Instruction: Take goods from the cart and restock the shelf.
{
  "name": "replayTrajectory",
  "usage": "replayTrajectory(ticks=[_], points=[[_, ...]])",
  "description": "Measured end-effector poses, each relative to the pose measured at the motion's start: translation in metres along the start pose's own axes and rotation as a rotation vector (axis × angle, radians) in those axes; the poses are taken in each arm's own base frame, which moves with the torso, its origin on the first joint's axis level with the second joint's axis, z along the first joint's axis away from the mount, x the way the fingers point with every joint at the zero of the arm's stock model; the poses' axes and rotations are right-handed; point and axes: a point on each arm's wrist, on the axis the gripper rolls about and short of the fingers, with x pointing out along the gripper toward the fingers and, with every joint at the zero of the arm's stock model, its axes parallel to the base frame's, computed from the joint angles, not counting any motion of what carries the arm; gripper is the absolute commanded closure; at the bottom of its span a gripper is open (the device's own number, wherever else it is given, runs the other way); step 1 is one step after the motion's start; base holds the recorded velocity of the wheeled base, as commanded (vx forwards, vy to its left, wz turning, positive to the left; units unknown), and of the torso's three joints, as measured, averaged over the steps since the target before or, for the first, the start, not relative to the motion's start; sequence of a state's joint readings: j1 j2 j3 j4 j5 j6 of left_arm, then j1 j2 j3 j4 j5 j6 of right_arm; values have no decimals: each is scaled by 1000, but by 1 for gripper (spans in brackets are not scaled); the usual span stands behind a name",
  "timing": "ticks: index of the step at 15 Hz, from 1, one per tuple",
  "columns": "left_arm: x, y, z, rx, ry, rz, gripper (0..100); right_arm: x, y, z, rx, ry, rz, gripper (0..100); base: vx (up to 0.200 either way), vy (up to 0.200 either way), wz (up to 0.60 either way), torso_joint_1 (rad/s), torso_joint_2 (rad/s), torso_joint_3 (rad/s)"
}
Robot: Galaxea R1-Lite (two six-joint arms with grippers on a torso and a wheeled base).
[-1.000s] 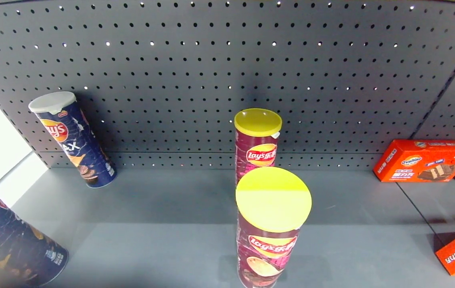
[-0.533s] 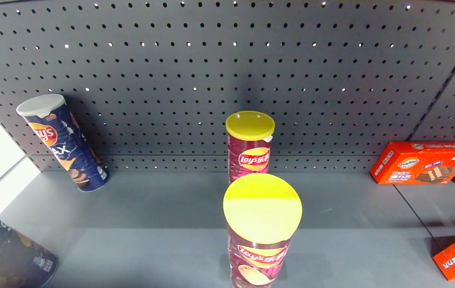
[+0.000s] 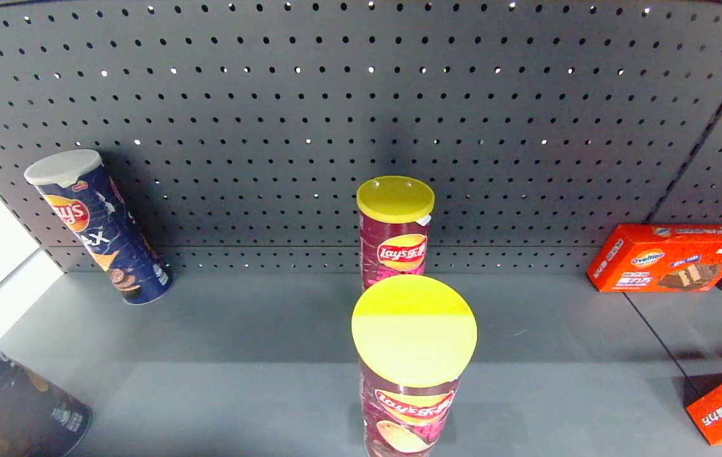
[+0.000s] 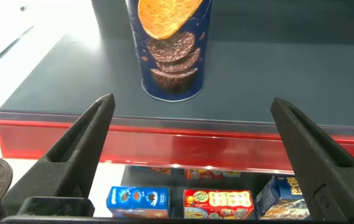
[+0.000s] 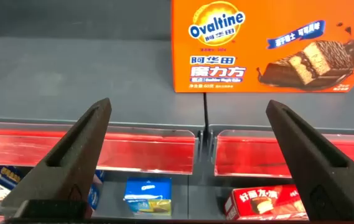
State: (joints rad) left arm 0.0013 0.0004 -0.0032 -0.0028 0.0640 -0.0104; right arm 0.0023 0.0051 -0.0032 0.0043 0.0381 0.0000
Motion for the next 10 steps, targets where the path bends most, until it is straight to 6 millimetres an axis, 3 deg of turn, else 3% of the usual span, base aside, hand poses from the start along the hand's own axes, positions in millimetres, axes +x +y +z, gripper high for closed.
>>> replayTrajectory(ticks=[2, 4, 10], points=[[0, 0, 0, 0, 0, 0, 0, 0, 0, 0, 0, 0, 0, 0, 0, 0, 0, 0, 0, 0], [0, 0, 0, 0, 0, 1, 0, 0, 0, 0, 0, 0, 0, 0, -200, 0, 0, 2, 5, 7], [0, 0, 0, 0, 0, 0, 0, 0, 0, 0, 0, 1, 0, 0, 0, 0, 0, 0, 0, 0]])
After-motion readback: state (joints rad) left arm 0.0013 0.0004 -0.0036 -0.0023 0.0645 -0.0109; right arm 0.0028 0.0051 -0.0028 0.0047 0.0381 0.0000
